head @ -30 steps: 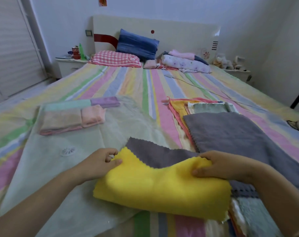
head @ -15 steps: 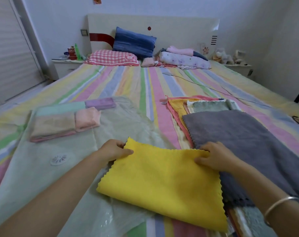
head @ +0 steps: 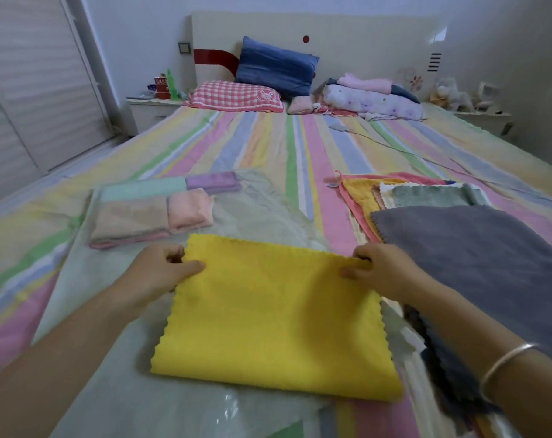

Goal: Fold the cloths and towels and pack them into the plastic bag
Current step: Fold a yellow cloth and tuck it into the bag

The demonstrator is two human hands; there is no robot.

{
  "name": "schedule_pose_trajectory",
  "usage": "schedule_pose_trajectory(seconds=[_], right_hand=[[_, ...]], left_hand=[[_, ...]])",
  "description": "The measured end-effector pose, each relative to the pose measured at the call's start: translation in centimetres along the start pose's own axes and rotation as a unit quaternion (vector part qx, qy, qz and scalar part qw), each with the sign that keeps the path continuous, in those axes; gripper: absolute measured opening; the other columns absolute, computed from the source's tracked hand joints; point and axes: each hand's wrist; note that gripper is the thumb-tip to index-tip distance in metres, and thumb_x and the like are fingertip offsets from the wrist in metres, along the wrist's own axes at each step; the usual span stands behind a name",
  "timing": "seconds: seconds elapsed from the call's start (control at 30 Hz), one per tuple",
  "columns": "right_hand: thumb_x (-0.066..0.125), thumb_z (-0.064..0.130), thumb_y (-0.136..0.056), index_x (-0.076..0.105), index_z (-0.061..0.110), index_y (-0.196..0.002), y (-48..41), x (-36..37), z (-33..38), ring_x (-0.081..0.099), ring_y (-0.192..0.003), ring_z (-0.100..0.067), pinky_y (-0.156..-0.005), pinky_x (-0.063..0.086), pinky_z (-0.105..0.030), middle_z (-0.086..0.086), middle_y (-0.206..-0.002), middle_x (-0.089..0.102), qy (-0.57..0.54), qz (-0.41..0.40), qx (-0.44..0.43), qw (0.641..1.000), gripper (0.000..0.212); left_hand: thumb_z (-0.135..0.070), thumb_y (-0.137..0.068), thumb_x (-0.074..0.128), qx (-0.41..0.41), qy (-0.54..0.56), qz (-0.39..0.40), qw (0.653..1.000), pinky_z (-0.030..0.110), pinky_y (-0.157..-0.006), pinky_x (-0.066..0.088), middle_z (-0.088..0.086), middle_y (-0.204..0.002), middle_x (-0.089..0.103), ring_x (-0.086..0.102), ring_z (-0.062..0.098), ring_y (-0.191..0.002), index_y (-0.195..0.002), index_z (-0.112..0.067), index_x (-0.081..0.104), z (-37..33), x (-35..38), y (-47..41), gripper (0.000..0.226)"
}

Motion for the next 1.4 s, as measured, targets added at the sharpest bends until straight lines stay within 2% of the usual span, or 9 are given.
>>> schedule_pose_trajectory(seconds=[0.2,0.27,0.37,0.63,0.83,1.07,1.17,1.3,1.4], right_hand=[[0.054,0.048,-0.093,0.062,0.013,-0.101,-4.8,4.4,4.9,0.050,-0.085,-0.021,-0.068,0.037,-0.031,-0.002,-0.095,0.051,0.059,0.021,-0.033,0.998,0.036],[0.043,0.053,-0.097,0.060,0.012,-0.095,-5.6,5.4,5.4,0.051,-0.083,-0.021,-0.069,0.041,-0.033,-0.003,-0.091,0.053,0.063,0.045,-0.015,0.997,0.045],[0.036,0.053,-0.099,0.052,0.013,-0.071,-6.6,5.9,5.2,0.049,-0.068,-0.018,-0.060,0.036,-0.032,-0.003,-0.072,0.051,0.017,0.048,0.026,0.998,0.051],[0.068,0.050,-0.083,0.047,0.010,-0.067,-7.4,6.2,3.7,0.043,-0.058,-0.018,-0.052,0.027,-0.030,-0.006,-0.063,0.042,0.002,0.112,0.075,0.991,0.048],[0.073,0.052,-0.078,0.043,0.013,-0.062,-7.2,5.6,3.9,0.036,-0.053,-0.015,-0.050,0.023,-0.027,-0.001,-0.058,0.035,-0.003,0.155,0.092,0.984,0.051],[0.042,0.066,-0.090,0.053,0.005,-0.067,-6.7,4.6,4.9,0.056,-0.052,-0.019,-0.052,0.043,-0.024,-0.009,-0.062,0.060,0.009,0.178,0.162,0.970,0.066],[0.043,0.060,-0.093,0.052,0.006,-0.064,-6.7,4.6,4.7,0.055,-0.052,-0.017,-0.052,0.042,-0.020,-0.008,-0.062,0.059,0.018,0.192,0.134,0.972,0.062],[0.052,0.048,-0.094,0.043,0.009,-0.053,-6.7,4.7,3.7,0.040,-0.045,-0.014,-0.048,0.031,-0.021,-0.002,-0.050,0.041,-0.020,0.162,0.098,0.982,0.057],[0.062,0.050,-0.088,0.056,0.005,-0.065,-6.9,5.0,3.3,0.039,-0.049,-0.017,-0.051,0.030,-0.026,-0.008,-0.056,0.042,-0.062,0.120,0.087,0.987,0.051]], left_hand=[[-0.023,-0.080,0.077,-0.049,-0.143,-0.060,0.987,0.031,-0.056,0.036,-0.004,-0.053,0.058,0.055,0.019,-0.057,-0.062,-0.008,0.061,5.8,-3.5,0.5,0.029],[-0.032,-0.079,0.077,-0.051,-0.184,-0.071,0.979,0.034,-0.058,0.039,0.008,-0.062,0.061,0.059,0.023,-0.063,-0.065,-0.006,0.062,7.2,-3.7,0.3,0.034],[-0.042,-0.084,0.069,-0.024,-0.205,-0.102,0.973,0.031,-0.054,0.025,0.005,-0.051,0.037,0.040,0.021,-0.050,-0.055,-0.015,0.039,7.9,-3.2,0.3,0.050],[-0.031,-0.080,0.072,-0.024,-0.265,-0.132,0.955,0.029,-0.055,0.034,-0.001,-0.057,0.049,0.047,0.019,-0.057,-0.059,-0.017,0.045,8.5,-2.3,0.8,0.037],[-0.027,-0.076,0.073,-0.038,-0.259,-0.116,0.958,0.029,-0.055,0.031,0.001,-0.059,0.047,0.044,0.018,-0.057,-0.057,-0.018,0.044,8.3,-2.3,0.8,0.036],[-0.044,-0.079,0.072,-0.050,-0.235,-0.109,0.965,0.029,-0.055,0.025,-0.002,-0.053,0.034,0.035,0.016,-0.053,-0.055,-0.018,0.035,7.9,-2.4,0.5,0.051],[-0.048,-0.081,0.071,-0.063,-0.151,-0.122,0.979,0.027,-0.055,0.031,-0.006,-0.045,0.047,0.045,0.014,-0.051,-0.052,-0.017,0.051,7.7,-2.5,0.5,0.046],[-0.042,-0.081,0.073,-0.062,-0.101,-0.146,0.982,0.041,-0.069,0.049,0.003,-0.089,0.066,0.064,0.026,-0.087,-0.067,-0.006,0.063,7.9,-2.3,0.4,0.040],[-0.036,-0.081,0.074,-0.066,-0.123,-0.161,0.977,0.038,-0.068,0.050,0.002,-0.067,0.067,0.067,0.027,-0.083,-0.060,-0.015,0.064,8.2,-2.1,0.3,0.031]])
Point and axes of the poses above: each hand's wrist, its own y-axis away from the middle knuckle, its own x-axis out of the palm, z = x × y
